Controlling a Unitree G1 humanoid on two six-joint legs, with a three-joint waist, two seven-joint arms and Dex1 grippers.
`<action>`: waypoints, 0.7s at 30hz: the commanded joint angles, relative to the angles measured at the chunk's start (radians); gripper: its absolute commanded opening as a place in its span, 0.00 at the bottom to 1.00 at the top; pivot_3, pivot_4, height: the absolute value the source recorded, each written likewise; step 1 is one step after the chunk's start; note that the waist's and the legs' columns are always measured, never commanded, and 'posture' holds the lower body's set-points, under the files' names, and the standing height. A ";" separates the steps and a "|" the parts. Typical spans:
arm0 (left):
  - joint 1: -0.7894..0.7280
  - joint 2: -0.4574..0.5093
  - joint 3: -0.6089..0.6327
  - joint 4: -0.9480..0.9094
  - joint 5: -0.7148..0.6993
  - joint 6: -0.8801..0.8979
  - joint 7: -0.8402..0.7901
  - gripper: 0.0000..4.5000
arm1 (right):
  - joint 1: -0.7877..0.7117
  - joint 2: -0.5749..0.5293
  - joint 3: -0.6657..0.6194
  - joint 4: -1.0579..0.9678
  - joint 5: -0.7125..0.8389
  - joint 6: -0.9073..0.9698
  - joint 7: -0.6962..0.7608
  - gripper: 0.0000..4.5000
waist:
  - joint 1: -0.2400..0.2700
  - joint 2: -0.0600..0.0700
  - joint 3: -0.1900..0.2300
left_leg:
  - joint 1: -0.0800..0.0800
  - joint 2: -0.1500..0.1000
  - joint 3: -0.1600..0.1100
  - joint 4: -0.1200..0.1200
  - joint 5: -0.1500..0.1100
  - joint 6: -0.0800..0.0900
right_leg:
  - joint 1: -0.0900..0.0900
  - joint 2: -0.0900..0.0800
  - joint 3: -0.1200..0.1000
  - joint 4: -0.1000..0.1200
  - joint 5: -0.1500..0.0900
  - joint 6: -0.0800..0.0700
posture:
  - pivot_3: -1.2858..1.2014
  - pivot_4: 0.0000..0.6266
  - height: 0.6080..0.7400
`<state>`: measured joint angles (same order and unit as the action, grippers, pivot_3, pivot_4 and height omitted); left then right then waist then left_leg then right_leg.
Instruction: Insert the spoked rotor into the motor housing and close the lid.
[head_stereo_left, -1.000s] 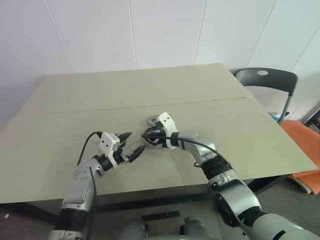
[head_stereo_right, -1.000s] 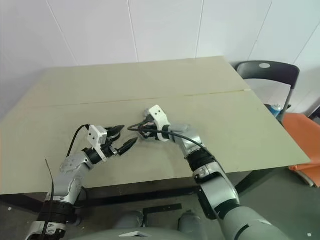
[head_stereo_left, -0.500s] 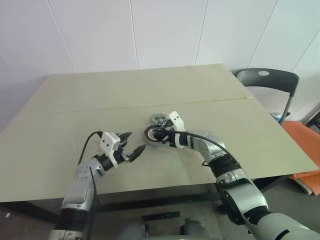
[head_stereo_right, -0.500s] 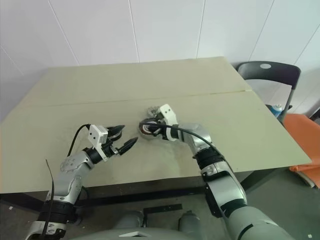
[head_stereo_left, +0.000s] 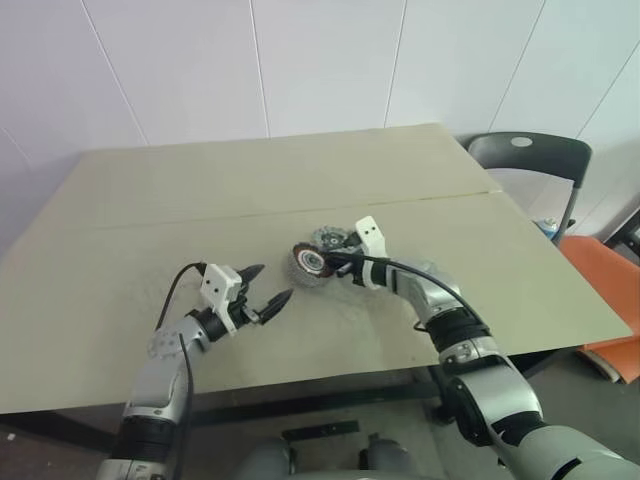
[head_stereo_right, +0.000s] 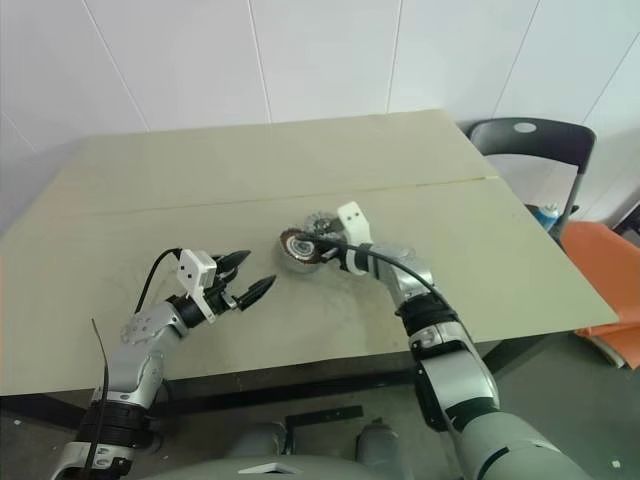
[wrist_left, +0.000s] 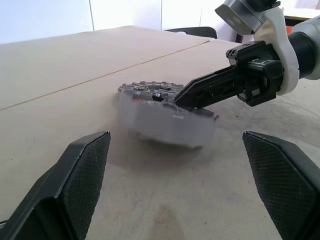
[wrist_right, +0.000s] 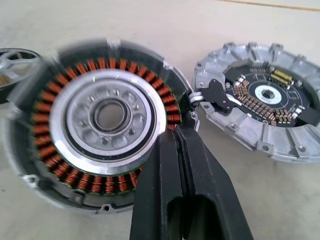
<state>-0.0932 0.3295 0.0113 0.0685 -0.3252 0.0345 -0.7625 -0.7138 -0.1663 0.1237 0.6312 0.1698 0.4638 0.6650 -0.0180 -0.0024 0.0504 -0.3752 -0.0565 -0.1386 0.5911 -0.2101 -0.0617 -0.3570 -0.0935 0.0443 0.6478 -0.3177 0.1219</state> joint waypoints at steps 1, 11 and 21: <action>-0.015 0.000 -0.007 -0.030 0.002 -0.012 -0.004 1.00 | 0.008 0.016 -0.001 -0.036 0.014 -0.007 0.038 0.00 | 0.000 0.000 0.000 | 0.000 0.000 0.000 0.000 0.000 0.000 | 0.000 0.000 0.000 0.000 0.000 0.000 | 0.52 0.00 1.00; -0.018 -0.003 -0.006 -0.021 0.004 -0.022 -0.006 1.00 | 0.046 0.062 0.003 -0.185 0.059 -0.026 0.125 0.00 | 0.000 0.002 0.002 | -0.002 0.000 0.000 -0.001 0.000 0.000 | -0.002 0.000 0.000 0.000 0.002 0.003 | 0.52 0.00 1.00; -0.017 -0.006 -0.003 -0.014 0.005 -0.028 -0.008 1.00 | -0.004 0.095 0.074 -0.070 -0.108 -0.180 -0.045 0.00 | 0.000 0.003 0.002 | -0.002 0.000 0.000 -0.002 0.000 0.000 | -0.003 0.000 0.000 0.000 0.001 0.002 | 0.52 0.00 1.00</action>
<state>-0.0930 0.3231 0.0046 0.0706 -0.3168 0.0287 -0.7654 -0.6782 -0.0844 0.1926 0.5628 0.0811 0.3208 0.6442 -0.0175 0.0007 0.0528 -0.3773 -0.0564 -0.1386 0.5896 -0.2101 -0.0618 -0.3601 -0.0933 0.0444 0.6476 -0.3168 0.1237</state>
